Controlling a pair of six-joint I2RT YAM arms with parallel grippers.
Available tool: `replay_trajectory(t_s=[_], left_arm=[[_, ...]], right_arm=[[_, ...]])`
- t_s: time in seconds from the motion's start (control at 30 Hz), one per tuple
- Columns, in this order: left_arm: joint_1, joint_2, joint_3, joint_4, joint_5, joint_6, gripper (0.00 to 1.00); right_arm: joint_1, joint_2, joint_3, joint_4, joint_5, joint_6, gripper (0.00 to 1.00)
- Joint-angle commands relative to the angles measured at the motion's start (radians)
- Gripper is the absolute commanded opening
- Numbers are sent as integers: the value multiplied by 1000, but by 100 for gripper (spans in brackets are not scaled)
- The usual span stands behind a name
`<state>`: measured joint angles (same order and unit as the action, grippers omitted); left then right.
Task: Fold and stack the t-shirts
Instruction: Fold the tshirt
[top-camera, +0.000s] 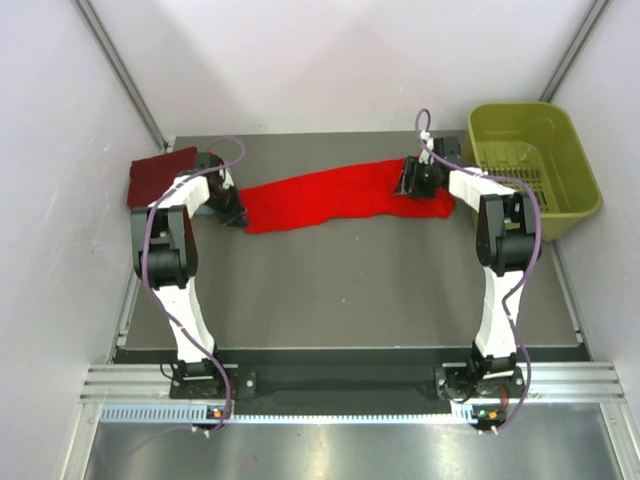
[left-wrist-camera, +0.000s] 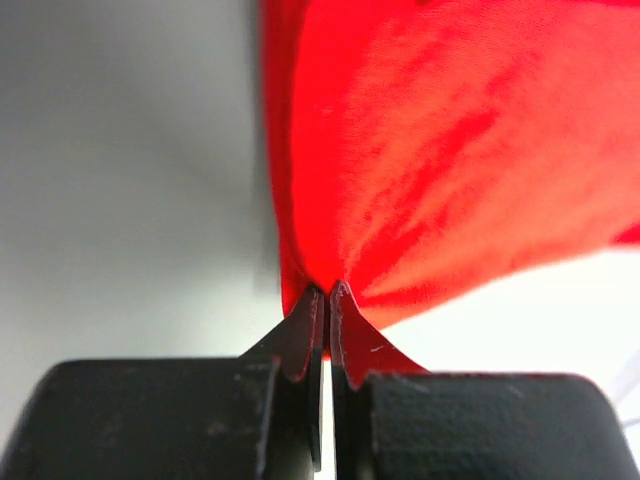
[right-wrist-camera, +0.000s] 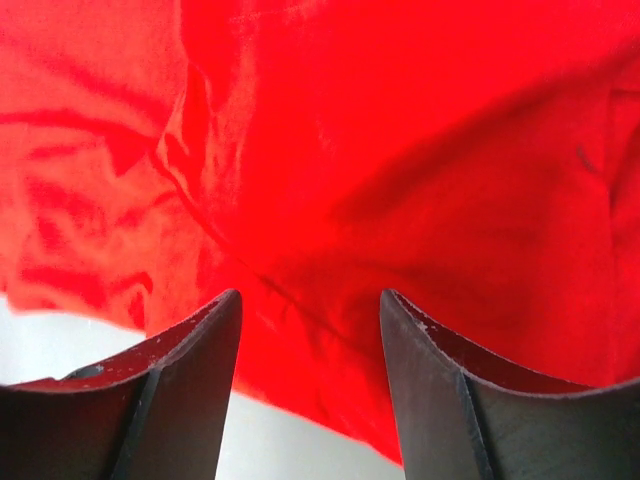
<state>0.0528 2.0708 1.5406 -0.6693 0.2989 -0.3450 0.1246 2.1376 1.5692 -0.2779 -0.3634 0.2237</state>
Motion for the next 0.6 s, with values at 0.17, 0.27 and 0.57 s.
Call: replay_trajectory(t_s=[0.17, 0.27, 0.57], left_arm=[[-47, -267, -221, -58, 105, -52, 0], [-47, -348, -283, -70, 98, -51, 0], [-48, -572, -467, -104, 135, -49, 0]], right_arm=[[9, 56, 121, 31, 7, 31, 58], [14, 50, 121, 32, 11, 28, 58], [20, 84, 162, 13, 26, 25, 59]])
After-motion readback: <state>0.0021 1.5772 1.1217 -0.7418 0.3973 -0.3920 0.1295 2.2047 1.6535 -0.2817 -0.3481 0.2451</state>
